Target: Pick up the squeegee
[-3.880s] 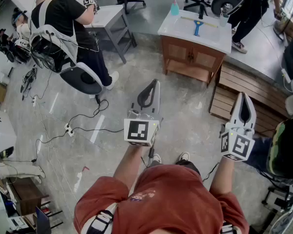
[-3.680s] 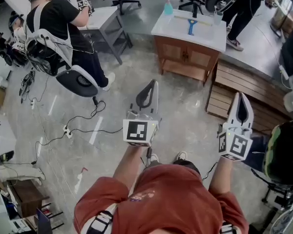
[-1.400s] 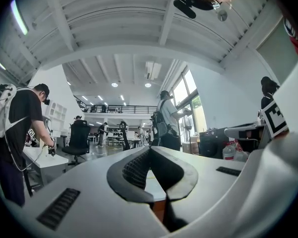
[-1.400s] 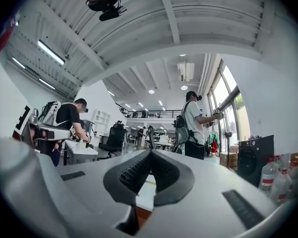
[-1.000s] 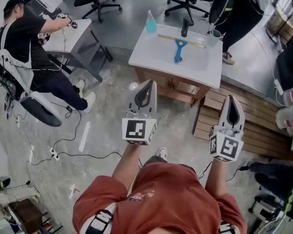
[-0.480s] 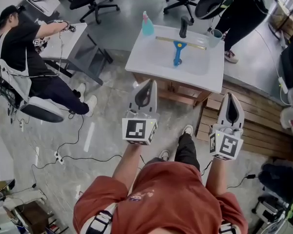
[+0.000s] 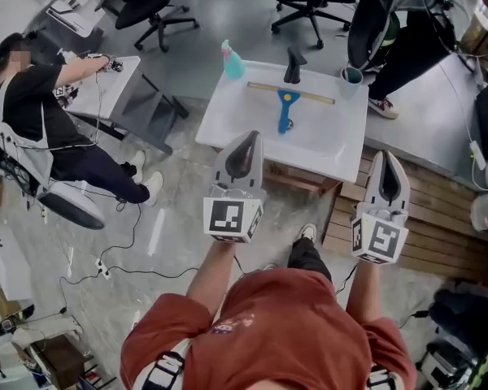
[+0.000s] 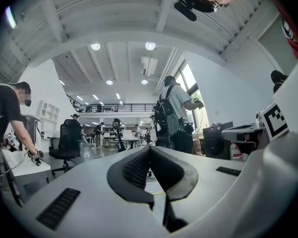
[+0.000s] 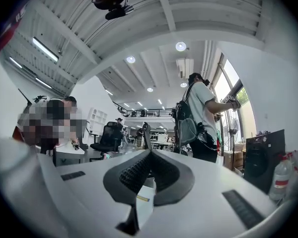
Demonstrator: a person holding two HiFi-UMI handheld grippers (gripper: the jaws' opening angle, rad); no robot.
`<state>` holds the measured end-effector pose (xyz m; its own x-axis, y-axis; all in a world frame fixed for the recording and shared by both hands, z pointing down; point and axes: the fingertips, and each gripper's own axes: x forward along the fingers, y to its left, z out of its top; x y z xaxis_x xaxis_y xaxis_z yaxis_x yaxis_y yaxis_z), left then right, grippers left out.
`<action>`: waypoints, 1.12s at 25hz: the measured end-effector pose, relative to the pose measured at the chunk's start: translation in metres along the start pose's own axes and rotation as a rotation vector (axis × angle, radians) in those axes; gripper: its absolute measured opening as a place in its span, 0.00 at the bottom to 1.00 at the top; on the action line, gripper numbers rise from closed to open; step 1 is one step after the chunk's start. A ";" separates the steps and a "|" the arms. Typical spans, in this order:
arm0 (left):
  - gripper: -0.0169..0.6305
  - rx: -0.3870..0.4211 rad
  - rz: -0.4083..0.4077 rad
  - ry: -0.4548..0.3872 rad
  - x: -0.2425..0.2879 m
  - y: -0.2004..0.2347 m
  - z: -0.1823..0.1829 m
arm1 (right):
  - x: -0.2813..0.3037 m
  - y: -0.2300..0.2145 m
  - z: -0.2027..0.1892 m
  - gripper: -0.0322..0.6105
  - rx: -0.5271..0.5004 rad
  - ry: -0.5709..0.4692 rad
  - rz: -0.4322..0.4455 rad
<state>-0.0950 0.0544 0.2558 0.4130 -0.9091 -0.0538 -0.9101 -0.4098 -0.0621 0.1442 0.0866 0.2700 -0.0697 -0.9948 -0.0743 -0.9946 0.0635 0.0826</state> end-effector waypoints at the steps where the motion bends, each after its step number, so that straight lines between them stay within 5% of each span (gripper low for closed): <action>1: 0.05 0.002 -0.001 0.004 0.010 -0.004 -0.002 | 0.007 -0.008 -0.004 0.06 0.007 0.003 0.000; 15: 0.05 0.061 0.040 0.046 0.125 -0.046 -0.013 | 0.097 -0.104 -0.036 0.06 0.073 0.017 0.019; 28: 0.05 0.049 0.085 0.091 0.164 -0.034 -0.041 | 0.150 -0.104 -0.056 0.06 0.077 0.040 0.090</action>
<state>0.0017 -0.0837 0.2900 0.3278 -0.9443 0.0298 -0.9379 -0.3290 -0.1098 0.2415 -0.0735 0.3062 -0.1570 -0.9871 -0.0306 -0.9876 0.1568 0.0106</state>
